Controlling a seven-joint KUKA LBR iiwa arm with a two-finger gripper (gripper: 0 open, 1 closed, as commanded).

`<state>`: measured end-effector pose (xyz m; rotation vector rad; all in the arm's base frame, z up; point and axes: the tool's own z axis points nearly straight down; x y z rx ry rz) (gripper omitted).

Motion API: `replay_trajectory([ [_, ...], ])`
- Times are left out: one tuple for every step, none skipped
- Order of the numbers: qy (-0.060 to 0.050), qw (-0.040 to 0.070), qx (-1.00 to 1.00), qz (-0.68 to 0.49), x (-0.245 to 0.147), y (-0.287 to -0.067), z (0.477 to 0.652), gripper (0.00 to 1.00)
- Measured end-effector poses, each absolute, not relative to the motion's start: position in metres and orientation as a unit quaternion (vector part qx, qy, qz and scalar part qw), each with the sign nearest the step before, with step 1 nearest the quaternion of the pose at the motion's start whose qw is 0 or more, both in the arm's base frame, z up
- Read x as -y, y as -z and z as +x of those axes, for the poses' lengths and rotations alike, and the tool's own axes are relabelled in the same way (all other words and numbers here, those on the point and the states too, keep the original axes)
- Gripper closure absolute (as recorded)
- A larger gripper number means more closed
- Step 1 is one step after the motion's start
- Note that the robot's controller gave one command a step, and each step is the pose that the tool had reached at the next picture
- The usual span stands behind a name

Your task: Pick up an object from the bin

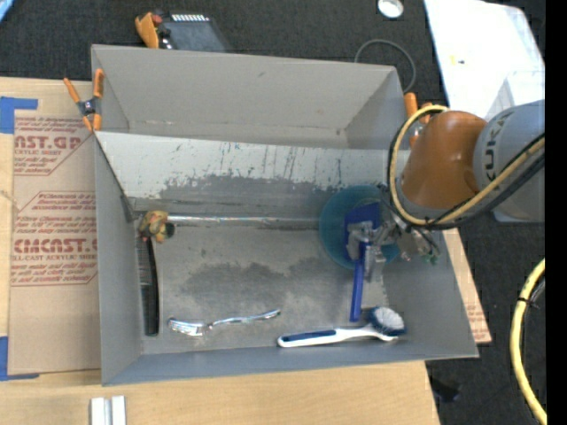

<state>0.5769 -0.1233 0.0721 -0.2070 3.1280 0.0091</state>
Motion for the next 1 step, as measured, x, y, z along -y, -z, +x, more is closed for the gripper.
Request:
replay_trajectory([
  [-0.004,0.000,-0.998,-0.066,0.1222,-0.0894,0.5748,1.00],
])
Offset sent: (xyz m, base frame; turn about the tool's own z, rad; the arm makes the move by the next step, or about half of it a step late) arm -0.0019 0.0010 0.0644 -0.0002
